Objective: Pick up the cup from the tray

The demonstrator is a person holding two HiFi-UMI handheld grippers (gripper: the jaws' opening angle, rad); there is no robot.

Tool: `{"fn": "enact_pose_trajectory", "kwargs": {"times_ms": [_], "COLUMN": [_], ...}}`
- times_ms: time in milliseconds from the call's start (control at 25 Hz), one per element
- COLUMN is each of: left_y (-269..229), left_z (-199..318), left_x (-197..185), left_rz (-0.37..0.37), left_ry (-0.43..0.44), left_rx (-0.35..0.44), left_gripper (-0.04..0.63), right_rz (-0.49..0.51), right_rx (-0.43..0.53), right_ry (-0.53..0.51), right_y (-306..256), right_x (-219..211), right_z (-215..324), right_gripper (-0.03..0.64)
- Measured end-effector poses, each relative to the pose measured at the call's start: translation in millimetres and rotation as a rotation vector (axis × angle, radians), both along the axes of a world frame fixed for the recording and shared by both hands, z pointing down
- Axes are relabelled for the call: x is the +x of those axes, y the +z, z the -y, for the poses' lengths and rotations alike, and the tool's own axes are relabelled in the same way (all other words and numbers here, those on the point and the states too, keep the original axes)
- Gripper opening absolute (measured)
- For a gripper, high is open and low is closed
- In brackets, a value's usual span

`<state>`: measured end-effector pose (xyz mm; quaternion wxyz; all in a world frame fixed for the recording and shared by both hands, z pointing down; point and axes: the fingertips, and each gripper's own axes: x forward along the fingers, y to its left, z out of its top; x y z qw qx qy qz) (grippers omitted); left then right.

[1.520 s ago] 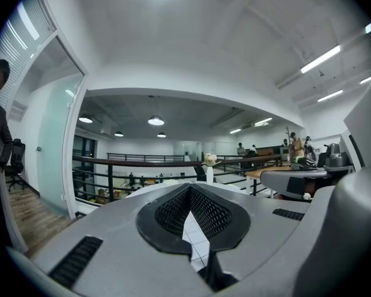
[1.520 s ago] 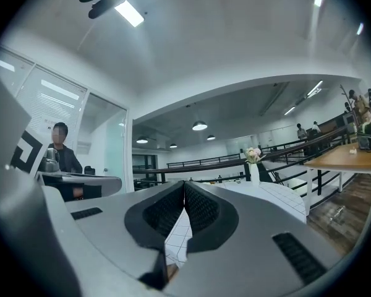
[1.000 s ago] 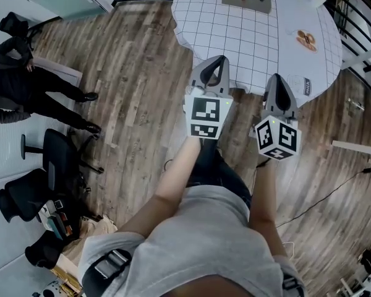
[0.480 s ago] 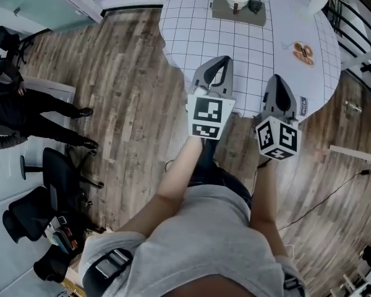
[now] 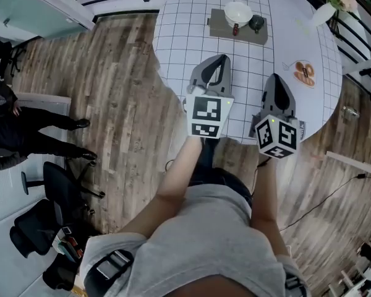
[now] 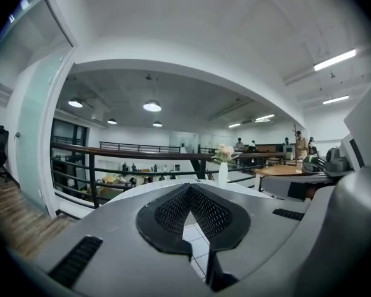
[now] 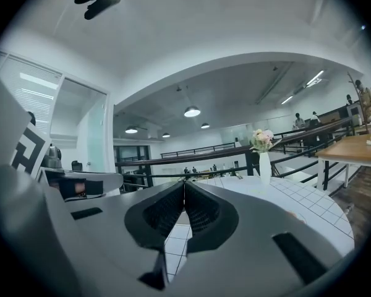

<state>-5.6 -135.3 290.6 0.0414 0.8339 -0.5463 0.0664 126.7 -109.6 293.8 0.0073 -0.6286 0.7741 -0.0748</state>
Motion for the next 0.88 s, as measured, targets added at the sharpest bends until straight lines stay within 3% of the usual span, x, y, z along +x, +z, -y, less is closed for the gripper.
{"fn": "enact_pose_trajectory", "kwargs": {"times_ms": [440, 880], "left_y": [18, 59], "left_z": [98, 142], "left_x": [-15, -5], "left_rz": [0.008, 0.008], "left_ry": [0.003, 0.029], "left_rx": [-0.053, -0.126], "left_gripper": [0.008, 0.008], "right_rz": [-0.028, -0.041], "right_rx": [-0.065, -0.16], "right_ry": [-0.017, 0.015], "right_y": [19, 64], "right_x": [-22, -13], "right_z": [108, 153], "right_gripper": [0.009, 0.009]}}
